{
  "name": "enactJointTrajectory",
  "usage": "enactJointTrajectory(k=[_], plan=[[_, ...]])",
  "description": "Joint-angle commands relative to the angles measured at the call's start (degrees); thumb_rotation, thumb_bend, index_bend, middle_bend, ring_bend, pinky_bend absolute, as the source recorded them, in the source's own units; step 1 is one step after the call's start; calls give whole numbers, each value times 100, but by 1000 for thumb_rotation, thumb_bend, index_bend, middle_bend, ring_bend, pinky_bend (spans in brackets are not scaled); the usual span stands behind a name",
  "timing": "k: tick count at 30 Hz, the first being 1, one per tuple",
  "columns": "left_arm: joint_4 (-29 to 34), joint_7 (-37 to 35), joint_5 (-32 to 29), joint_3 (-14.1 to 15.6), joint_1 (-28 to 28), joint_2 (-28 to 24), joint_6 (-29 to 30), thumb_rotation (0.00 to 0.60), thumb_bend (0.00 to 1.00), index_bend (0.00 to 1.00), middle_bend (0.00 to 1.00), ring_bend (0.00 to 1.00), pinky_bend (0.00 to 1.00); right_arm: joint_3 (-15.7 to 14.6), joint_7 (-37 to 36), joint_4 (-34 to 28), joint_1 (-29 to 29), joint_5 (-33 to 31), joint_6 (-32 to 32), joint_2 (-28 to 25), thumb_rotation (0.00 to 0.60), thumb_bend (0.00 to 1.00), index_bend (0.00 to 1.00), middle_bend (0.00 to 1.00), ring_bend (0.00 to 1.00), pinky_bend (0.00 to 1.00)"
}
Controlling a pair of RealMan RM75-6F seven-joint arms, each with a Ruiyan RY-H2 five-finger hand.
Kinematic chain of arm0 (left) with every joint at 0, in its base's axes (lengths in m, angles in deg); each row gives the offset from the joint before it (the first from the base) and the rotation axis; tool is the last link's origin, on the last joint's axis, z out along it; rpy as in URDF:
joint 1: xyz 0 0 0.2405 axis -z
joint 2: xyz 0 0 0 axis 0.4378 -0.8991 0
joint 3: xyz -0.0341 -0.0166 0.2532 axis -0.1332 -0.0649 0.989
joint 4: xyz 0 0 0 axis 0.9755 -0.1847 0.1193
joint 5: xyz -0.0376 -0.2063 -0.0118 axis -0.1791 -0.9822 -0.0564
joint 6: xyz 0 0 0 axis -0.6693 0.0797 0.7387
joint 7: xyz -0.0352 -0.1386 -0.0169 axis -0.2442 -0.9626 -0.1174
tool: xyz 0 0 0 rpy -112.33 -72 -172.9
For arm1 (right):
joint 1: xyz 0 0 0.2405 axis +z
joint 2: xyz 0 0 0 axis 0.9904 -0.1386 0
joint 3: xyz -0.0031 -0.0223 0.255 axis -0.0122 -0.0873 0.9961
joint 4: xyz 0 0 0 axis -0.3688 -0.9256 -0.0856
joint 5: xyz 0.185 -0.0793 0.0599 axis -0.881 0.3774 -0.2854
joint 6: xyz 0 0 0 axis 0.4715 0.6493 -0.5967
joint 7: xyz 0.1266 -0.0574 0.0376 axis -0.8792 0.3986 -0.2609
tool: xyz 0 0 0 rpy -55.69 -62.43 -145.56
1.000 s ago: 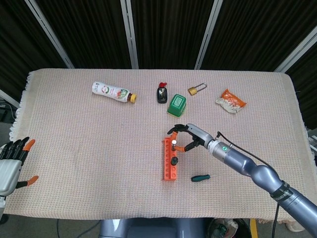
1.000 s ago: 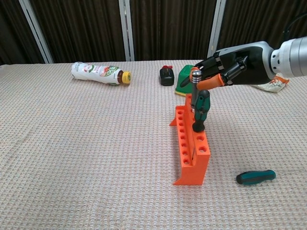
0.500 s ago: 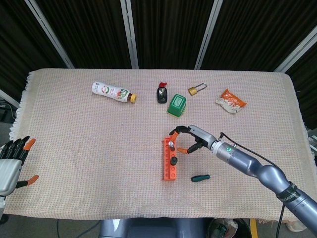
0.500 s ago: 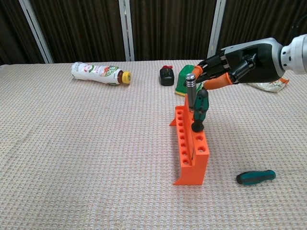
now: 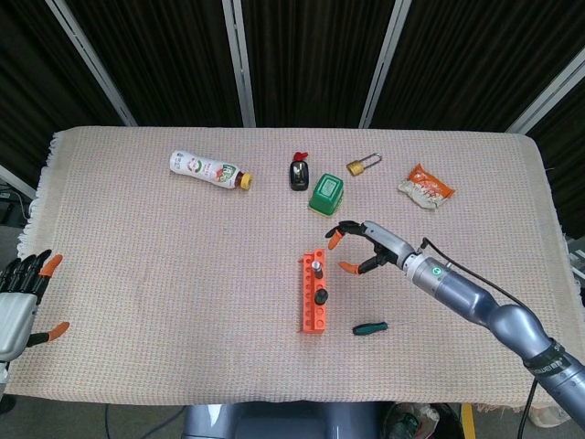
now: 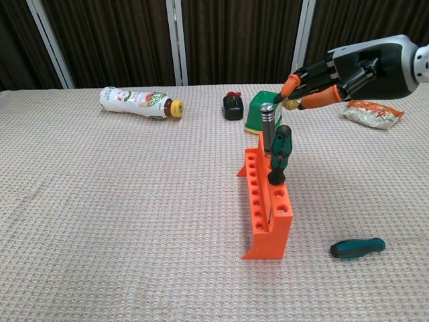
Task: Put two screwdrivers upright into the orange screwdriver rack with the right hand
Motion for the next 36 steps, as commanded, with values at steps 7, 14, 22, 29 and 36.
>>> enactJointTrajectory(k=[7, 14, 22, 29, 36], plan=[[-34, -42, -96, -10, -39, 29, 4, 600, 92, 9, 0, 0, 0, 37, 371, -442, -713, 849, -1965, -79, 600, 322, 412, 227, 0, 0], [65, -141, -52, 6, -29, 15, -20, 600, 92, 17, 0, 0, 0, -521, 777, -798, -1636, 2774, -4236, -9, 600, 322, 381, 218, 0, 0], [91, -8, -159, -88, -17, 89, 28, 600, 92, 44, 0, 0, 0, -1627, 340, -418, -2081, 4497, -6114, -207, 600, 322, 274, 153, 0, 0], [81, 121, -211, -152, -17, 113, 95, 600, 93, 47, 0, 0, 0, -2323, 433, -14, -2277, 4838, -6863, -472, 600, 323, 85, 24, 0, 0], [125, 132, -227, -125, -2, 93, 20, 600, 91, 48, 0, 0, 0, -2877, 1344, -85, -2468, 4611, -7149, -784, 600, 321, 0, 0, 0, 0]])
